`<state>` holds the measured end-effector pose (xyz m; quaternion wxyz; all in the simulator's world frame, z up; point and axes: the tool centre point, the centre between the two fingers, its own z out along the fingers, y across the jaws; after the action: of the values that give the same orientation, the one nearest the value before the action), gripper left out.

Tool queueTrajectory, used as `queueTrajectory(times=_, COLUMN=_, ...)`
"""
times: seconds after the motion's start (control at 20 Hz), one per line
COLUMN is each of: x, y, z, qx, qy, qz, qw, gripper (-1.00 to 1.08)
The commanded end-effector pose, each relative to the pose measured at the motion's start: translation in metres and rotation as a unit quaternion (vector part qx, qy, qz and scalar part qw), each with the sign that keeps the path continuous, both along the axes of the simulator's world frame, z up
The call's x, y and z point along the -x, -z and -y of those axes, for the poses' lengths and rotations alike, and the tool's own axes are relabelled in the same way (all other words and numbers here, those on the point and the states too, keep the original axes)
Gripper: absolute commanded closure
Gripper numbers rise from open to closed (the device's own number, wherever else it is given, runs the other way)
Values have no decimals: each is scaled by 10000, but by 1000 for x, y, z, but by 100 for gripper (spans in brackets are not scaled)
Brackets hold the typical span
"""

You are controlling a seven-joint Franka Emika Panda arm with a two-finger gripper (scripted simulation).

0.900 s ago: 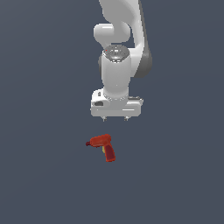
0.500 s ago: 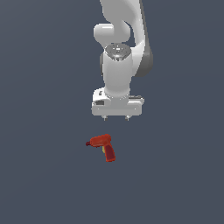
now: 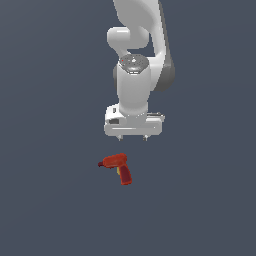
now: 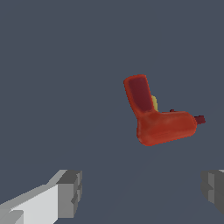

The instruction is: Pick up the object and move it to a goal position.

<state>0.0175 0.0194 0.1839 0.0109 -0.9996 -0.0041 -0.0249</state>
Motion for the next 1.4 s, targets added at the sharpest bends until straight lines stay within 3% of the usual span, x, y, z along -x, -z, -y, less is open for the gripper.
queueTrajectory(times=0.0, x=-7, y=6, z=1, qx=-25, qy=-74, qz=5, qw=10000, gripper=-100)
queueTrajectory(times=0.8, x=-82, y=86, z=18, qx=-454, qy=-949, qz=196, qw=9943, gripper=-100)
queueTrajectory(times=1.35, x=-107, y=127, z=30, qx=-677, qy=-1259, qz=344, qw=9891, gripper=-100)
